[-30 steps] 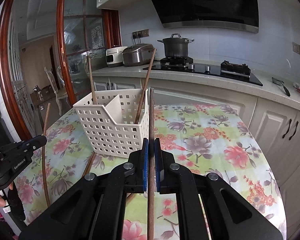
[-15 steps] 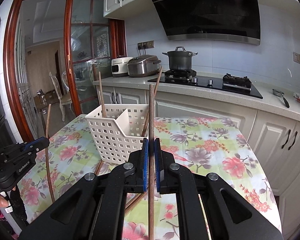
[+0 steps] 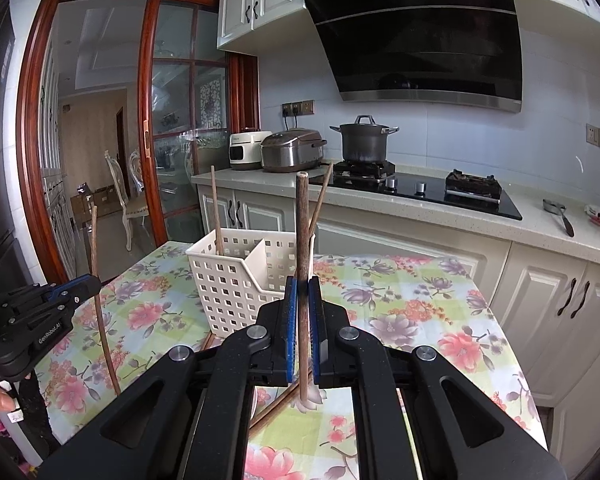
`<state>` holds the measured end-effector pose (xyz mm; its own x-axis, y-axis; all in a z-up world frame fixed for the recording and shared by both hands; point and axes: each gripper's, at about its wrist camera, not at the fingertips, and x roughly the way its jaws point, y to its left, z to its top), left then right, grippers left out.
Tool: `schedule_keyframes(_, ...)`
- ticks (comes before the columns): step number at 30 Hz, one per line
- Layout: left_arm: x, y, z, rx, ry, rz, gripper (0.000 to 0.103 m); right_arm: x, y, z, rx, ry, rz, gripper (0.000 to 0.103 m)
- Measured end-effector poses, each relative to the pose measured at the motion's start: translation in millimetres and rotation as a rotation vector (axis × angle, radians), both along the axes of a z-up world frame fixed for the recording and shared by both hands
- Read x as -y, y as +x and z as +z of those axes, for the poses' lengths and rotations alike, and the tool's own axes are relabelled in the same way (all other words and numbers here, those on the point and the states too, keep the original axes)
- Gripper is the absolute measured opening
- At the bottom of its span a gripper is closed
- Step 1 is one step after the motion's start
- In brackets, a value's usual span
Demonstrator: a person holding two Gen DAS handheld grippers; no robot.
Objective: Organize utensils
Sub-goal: 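Lift both chopsticks upright and carry them above the white caddy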
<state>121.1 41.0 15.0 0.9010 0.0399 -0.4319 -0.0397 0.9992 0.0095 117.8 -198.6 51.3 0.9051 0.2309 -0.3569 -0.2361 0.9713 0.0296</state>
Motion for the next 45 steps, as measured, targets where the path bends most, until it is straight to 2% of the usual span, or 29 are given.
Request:
schedule_keyframes(3, -6, -2, 7, 0.004, -0.04, -0.025, 0.006, -1, -2, 2, 0.008, -0.007, -0.001, 0.006)
schedule_keyframes(8, -12, -1, 17, 0.011, -0.061, -0.046, 0.006, -2, -1, 5, 0.012, -0.008, 0.004, 0.006)
schedule_keyframes(19, 3, 9, 40, 0.02, -0.014, -0.098, 0.006, -9, 12, 18, 0.032, -0.03, 0.021, 0.006)
schedule_keyframes(26, 14, 28, 73, 0.01, -0.009, -0.153, 0.006, -8, 43, 45, 0.036, 0.004, 0.034, 0.006)
schedule_keyframes(37, 31, 73, 148, 0.046, -0.004, -0.186, 0.006, -19, 99, 90, 0.037, 0.038, 0.043, 0.006)
schedule_keyframes(45, 38, 100, 169, 0.063, 0.007, -0.175, 0.006, -34, 113, 106, 0.061, 0.003, 0.055, 0.006)
